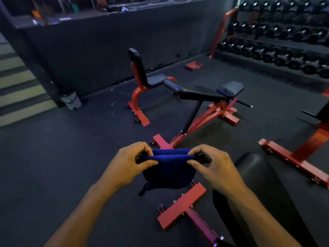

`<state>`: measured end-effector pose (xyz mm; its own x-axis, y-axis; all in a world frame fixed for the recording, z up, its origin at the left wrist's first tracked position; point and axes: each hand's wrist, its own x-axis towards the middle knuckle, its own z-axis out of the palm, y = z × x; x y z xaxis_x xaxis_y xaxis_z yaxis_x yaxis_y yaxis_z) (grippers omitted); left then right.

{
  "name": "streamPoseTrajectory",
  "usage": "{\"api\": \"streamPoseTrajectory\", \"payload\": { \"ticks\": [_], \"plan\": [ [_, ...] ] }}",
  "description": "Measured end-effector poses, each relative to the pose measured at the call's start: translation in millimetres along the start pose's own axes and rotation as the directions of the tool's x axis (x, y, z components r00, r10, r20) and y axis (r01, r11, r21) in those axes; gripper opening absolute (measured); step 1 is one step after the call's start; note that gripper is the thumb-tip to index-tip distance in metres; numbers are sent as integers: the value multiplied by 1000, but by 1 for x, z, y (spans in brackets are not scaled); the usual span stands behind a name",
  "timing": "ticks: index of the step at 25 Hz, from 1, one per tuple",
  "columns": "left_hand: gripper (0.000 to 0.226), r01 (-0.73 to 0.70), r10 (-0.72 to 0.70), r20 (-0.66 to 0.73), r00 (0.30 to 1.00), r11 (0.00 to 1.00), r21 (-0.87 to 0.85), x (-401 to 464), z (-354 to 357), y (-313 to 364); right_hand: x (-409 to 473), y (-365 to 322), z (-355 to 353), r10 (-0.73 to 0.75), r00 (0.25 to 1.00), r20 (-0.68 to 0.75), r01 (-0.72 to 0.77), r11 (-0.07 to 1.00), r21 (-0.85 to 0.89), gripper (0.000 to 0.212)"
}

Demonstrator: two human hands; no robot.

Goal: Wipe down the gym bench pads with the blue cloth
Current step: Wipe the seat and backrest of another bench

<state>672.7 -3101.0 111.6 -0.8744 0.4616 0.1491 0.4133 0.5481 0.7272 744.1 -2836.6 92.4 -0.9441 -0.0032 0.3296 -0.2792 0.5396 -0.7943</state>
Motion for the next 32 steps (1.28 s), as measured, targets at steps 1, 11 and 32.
{"api": "streamPoseTrajectory", "payload": {
  "ticks": [1,11,32],
  "plan": [
    [21,0,0,-11,1000,1000,-1,15,-6,-10,19,4,3,-10,1000,15,11,999,-35,20],
    [27,-173,171,115,979,985,13,188,-45,-122,187,39,31,62,998,-28,-67,944,-323,12],
    [24,69,134,339,931,848,-525,507,45,-101,363,125,33,773,532,-345,-522,621,585,26]
  ]
}}
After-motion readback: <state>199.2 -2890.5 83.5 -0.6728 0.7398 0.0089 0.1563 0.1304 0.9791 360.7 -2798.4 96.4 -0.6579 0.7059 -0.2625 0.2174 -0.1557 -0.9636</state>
